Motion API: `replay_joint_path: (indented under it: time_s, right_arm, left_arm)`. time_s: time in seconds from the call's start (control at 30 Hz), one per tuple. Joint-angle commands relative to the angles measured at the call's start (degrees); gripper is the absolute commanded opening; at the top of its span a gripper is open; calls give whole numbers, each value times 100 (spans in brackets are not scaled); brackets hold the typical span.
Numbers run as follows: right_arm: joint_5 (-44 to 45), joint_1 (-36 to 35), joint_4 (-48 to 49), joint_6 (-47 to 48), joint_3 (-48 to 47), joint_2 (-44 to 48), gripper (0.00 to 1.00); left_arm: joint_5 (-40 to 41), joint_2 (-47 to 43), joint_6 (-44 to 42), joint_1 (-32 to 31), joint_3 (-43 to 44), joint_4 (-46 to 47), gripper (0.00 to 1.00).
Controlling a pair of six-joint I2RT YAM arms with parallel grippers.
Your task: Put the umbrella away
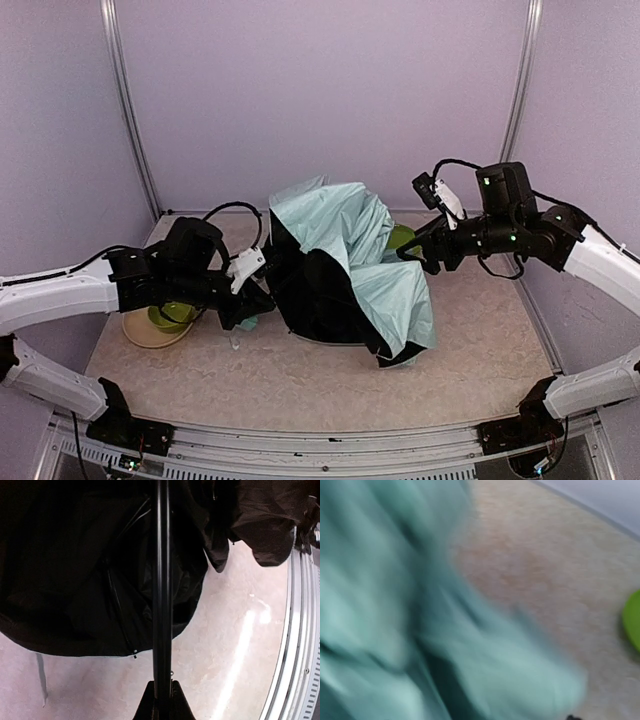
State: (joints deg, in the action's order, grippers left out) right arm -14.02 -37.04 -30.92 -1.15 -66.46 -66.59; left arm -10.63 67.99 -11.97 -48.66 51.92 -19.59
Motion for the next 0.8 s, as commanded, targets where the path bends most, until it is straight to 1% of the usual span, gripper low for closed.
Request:
replay_joint_path:
  time_s: [0.0, 0.1, 0.17, 0.3, 0.47, 0.53, 0.6, 0.63, 0.7, 0.77]
  right_arm:
    - [-381, 12, 455, -137, 154, 84, 73]
    - [-208, 12, 349, -82, 164, 61, 72]
    - [-70, 12, 239, -2, 146, 22, 72]
    - [-151, 12, 200, 182, 0, -124, 73]
    - [-396, 12, 122, 485, -614, -569, 74]
    - [-251, 12, 15, 635, -927, -767, 76]
    - [296, 44, -13, 676, -1125, -872, 77]
    - [609, 91, 3, 652, -1166, -883, 80]
    - [979, 326, 81, 548, -1208, -842, 83]
    - [1018, 681, 277, 351, -1128, -683, 83]
  left_arm:
    - [-972, 930, -341, 25, 97, -443, 0]
    - [-1078, 1376, -610, -72, 114, -793, 0]
    - [-1037, 1437, -706, -90, 66, -788, 0]
    - [-1094, 1084, -1032, -224, -24, -470, 0]
    - [-550, 438, -1824, -927, 197, -504, 0]
    - [-398, 266, -1735, -956, 492, -525, 0]
    - [-242, 68, -1549, -877, 745, -444, 0]
    - [-193, -86, -1427, -793, 805, -322, 0]
    - [-221, -449, -1181, -555, 756, 64, 0]
    - [-360, -884, -896, -297, 616, 535, 0]
